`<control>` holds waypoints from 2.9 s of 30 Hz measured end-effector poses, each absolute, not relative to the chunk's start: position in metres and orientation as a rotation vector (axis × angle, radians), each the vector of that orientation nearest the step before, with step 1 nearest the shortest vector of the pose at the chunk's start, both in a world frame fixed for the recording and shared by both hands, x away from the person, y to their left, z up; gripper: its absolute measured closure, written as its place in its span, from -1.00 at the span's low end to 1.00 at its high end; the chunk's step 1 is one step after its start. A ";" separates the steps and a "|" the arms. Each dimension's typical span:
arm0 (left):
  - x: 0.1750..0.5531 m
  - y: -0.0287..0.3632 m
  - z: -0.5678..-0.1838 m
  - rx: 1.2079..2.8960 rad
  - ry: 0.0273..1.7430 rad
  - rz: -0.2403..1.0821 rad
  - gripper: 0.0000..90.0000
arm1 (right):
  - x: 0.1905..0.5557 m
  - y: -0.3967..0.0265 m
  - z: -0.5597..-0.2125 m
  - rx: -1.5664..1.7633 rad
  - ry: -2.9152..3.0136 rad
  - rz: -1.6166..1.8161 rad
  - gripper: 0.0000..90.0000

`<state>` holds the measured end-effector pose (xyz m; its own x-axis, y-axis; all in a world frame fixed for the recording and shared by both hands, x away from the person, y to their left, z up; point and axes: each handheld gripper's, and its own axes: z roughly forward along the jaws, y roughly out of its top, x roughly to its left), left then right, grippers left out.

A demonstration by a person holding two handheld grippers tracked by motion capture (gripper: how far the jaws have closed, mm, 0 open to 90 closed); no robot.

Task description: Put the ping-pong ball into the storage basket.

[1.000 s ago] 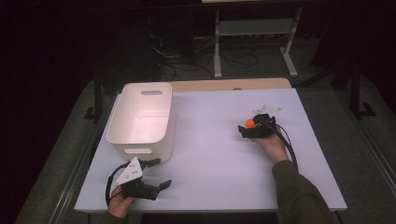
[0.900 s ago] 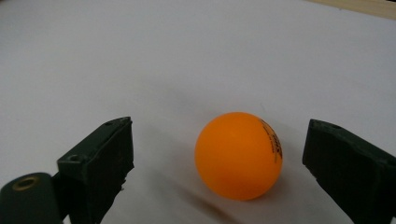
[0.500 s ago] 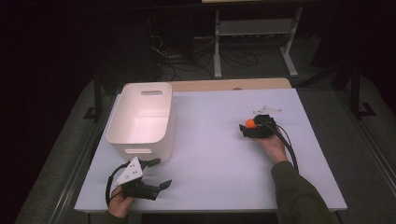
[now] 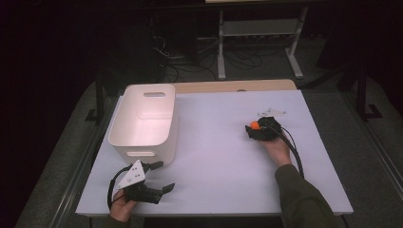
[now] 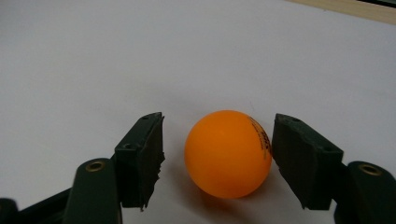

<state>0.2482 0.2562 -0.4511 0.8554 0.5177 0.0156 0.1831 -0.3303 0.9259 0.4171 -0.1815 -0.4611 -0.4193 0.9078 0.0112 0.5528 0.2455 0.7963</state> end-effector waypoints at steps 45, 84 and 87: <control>0.248 0.256 -0.451 1.908 0.519 0.374 -0.69 | 0.411 -0.179 -0.448 1.310 2.095 1.070 0.10; 0.248 0.255 -0.451 1.910 0.515 0.375 -0.69 | 0.398 -0.156 -0.427 1.190 2.257 1.131 0.10; 0.248 0.255 -0.451 1.910 0.514 0.375 -0.69 | 0.397 -0.154 -0.426 1.181 2.269 1.138 0.10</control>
<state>0.2478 0.2553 -0.4513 0.8574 0.5142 0.0220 0.1775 -0.3354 0.9252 0.3971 -0.1537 -0.4262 -0.5963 0.8004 0.0610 0.5278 0.3336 0.7811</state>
